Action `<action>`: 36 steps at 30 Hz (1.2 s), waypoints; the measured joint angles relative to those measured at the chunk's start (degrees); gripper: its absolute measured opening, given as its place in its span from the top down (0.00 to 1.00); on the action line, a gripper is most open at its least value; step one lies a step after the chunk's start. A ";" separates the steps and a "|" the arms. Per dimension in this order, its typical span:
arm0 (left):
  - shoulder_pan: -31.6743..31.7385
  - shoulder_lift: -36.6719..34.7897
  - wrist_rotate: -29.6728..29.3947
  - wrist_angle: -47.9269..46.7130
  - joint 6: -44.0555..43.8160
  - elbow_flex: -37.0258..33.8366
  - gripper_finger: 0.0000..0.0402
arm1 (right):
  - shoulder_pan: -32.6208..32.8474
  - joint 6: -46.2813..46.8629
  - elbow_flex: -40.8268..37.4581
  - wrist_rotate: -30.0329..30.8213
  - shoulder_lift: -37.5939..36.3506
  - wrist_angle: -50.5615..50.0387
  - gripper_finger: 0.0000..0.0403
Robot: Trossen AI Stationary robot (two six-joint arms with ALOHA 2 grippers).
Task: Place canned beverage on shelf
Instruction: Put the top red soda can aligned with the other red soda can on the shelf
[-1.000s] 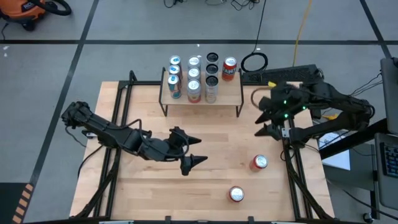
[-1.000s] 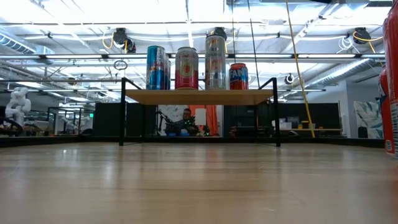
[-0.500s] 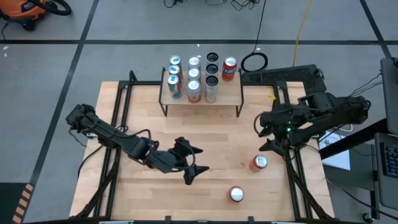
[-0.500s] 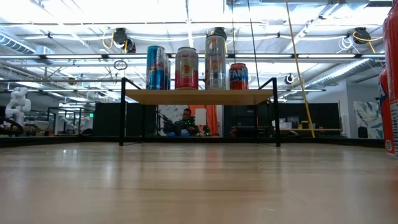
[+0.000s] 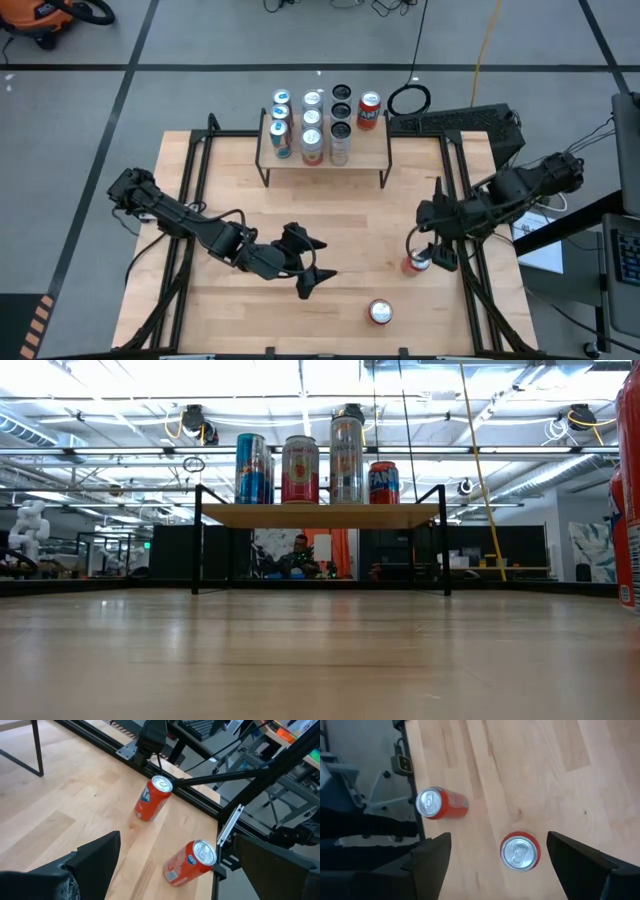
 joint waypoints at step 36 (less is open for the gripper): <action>0.92 -0.03 -6.19 0.41 -10.47 0.00 0.02 | 11.76 -4.02 -26.23 0.61 -11.80 14.24 0.23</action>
